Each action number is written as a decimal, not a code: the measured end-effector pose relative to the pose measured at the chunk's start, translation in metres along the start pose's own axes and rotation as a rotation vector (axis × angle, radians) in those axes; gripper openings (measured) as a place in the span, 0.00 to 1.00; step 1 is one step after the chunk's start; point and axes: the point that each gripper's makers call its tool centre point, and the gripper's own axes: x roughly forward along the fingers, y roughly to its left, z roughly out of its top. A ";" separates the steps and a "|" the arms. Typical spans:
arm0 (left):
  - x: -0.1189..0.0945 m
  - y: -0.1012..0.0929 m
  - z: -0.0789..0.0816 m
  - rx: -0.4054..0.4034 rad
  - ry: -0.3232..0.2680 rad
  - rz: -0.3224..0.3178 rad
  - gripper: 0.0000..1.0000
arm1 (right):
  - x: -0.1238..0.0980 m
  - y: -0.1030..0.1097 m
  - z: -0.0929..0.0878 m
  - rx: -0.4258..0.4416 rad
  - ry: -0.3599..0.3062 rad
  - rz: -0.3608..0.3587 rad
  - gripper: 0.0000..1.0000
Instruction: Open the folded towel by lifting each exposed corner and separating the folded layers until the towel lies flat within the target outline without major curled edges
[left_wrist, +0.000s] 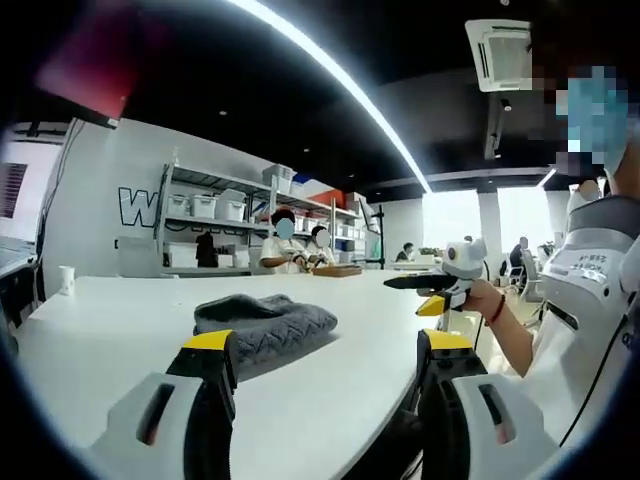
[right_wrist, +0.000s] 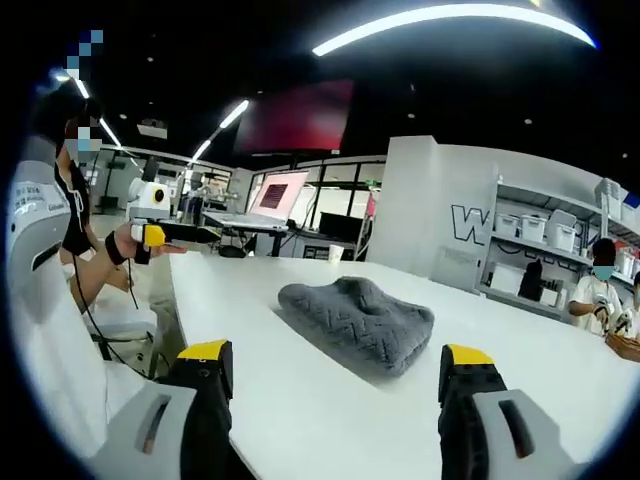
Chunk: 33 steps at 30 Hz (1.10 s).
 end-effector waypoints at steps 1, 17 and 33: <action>0.000 0.000 0.000 0.000 0.000 0.002 0.73 | 0.000 0.000 0.000 0.001 0.000 0.001 0.83; 0.001 0.000 -0.005 0.005 0.020 0.004 0.72 | -0.004 -0.004 0.000 -0.006 0.004 -0.014 0.82; 0.000 0.001 -0.004 0.009 0.015 0.001 0.72 | -0.002 0.000 0.002 -0.020 -0.002 -0.004 0.81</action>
